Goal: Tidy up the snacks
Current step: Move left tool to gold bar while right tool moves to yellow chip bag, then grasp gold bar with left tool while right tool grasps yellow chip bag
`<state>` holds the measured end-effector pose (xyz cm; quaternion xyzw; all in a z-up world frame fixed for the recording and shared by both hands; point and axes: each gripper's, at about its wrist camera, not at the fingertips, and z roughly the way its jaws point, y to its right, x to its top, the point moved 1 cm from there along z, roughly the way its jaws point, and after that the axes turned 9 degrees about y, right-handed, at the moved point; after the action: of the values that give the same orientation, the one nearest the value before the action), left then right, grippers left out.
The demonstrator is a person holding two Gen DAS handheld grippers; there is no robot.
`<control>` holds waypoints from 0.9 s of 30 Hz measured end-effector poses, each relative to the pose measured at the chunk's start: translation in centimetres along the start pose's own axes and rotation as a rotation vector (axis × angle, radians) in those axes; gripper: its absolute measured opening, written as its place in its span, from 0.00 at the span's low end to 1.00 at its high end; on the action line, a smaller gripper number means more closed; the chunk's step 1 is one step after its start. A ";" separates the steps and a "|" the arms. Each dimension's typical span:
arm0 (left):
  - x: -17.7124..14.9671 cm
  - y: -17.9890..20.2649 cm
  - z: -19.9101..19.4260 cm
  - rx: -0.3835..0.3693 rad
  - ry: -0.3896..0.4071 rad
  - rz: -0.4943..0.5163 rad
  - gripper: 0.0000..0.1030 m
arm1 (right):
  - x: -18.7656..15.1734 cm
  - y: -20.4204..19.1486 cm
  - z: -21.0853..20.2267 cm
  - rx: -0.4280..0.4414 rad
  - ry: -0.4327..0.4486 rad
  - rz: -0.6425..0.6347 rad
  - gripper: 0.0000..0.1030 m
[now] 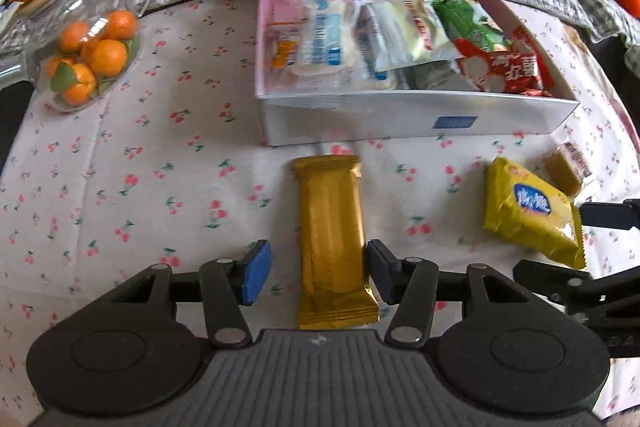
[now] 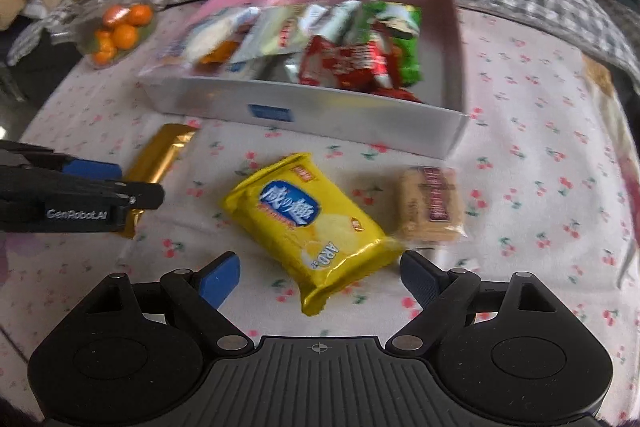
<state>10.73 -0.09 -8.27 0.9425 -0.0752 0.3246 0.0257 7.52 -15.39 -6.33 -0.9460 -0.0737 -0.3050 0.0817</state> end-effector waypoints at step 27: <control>-3.4 -1.3 -1.1 -0.106 0.215 0.118 0.74 | 1.5 -3.5 2.0 -0.088 0.068 -0.097 0.84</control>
<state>7.65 1.72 -9.49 0.8936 -0.1446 0.4201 0.0644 9.22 -11.46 -6.64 -0.9330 -0.1032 -0.3436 0.0279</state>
